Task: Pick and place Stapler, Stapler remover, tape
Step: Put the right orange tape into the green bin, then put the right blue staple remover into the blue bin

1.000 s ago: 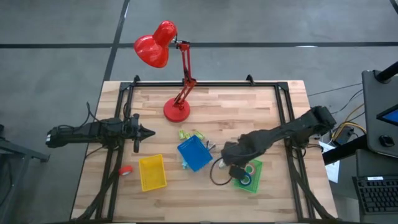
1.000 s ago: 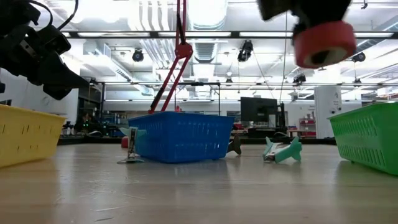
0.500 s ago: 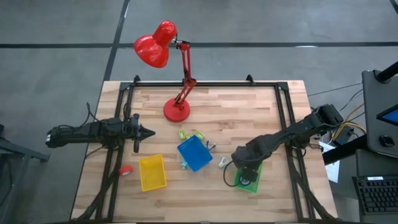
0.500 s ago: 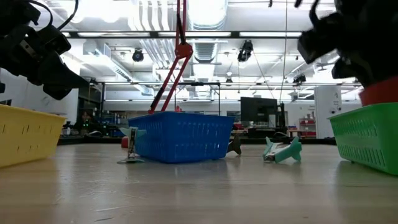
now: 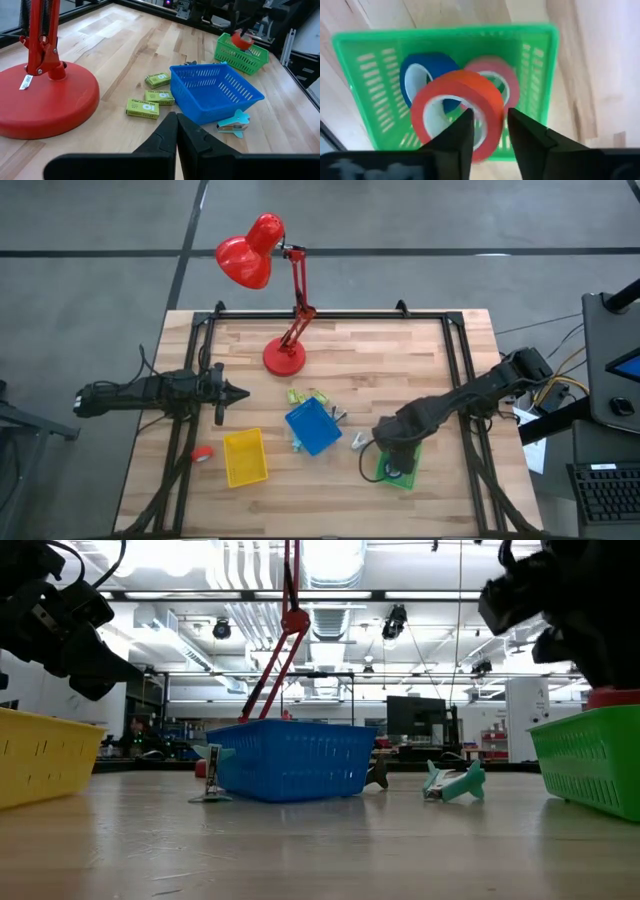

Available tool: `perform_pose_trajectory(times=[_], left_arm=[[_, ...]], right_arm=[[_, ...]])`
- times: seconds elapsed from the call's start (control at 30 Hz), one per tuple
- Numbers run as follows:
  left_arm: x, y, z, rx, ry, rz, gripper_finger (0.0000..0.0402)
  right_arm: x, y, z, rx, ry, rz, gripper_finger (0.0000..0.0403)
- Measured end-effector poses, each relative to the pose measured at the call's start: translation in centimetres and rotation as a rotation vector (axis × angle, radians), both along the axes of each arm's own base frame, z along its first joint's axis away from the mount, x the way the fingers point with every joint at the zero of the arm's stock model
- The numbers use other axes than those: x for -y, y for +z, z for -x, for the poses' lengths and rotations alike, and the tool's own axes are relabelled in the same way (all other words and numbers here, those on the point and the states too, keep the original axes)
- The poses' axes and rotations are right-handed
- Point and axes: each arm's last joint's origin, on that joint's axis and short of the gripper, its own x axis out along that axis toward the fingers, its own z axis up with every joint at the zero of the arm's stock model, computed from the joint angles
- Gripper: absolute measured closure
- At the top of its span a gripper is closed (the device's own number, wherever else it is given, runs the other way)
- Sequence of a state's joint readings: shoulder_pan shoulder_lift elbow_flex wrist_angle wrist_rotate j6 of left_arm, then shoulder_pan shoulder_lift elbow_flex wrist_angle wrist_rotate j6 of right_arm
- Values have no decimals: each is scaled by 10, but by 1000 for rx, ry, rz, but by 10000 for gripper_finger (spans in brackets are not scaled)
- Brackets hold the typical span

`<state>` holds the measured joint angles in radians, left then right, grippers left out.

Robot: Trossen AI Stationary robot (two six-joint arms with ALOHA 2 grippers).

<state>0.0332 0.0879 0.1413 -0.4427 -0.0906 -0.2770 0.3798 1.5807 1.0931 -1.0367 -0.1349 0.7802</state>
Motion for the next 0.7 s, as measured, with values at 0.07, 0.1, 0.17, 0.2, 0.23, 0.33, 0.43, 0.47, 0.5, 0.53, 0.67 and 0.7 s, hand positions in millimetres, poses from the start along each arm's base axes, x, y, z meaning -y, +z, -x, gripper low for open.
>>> perform_pose_trajectory(times=[0.07, 0.1, 0.17, 0.2, 0.23, 0.33, 0.43, 0.47, 0.5, 0.53, 0.67, 0.7], left_arm=[[0, 0, 0, 0, 0, 0, 394], [0, 0, 0, 0, 0, 0, 394], [0, 0, 0, 0, 0, 0, 394], [0, 0, 0, 0, 0, 0, 394], [0, 0, 0, 0, 0, 0, 394], [0, 0, 0, 0, 0, 0, 394], [0, 0, 0, 0, 0, 0, 394], [0, 0, 0, 0, 0, 0, 394], [0, 0, 0, 0, 0, 0, 394], [0, 0, 0, 0, 0, 0, 394], [0, 0, 0, 1, 0, 0, 394], [0, 0, 0, 1, 0, 0, 394]], right_arm=[[0, 3, -1, 8, 16, 9, 267], [0, 5, -1, 12, 21, 12, 259], [0, 9, -3, 29, 28, 25, 244], [0, 11, -4, 34, 34, 31, 237], [0, 13, -4, 39, 37, 40, 231], [-1, 24, -10, 85, 59, 38, 217], [-4, 37, -23, 210, 130, 51, 210], [-5, 39, -28, 264, 173, 58, 210], [-6, 41, -32, 315, 228, 67, 209], [-6, 41, -36, 360, 278, 72, 209], [-5, 34, -49, 429, 382, 89, 215], [-3, 29, -52, 413, 399, 97, 218]])
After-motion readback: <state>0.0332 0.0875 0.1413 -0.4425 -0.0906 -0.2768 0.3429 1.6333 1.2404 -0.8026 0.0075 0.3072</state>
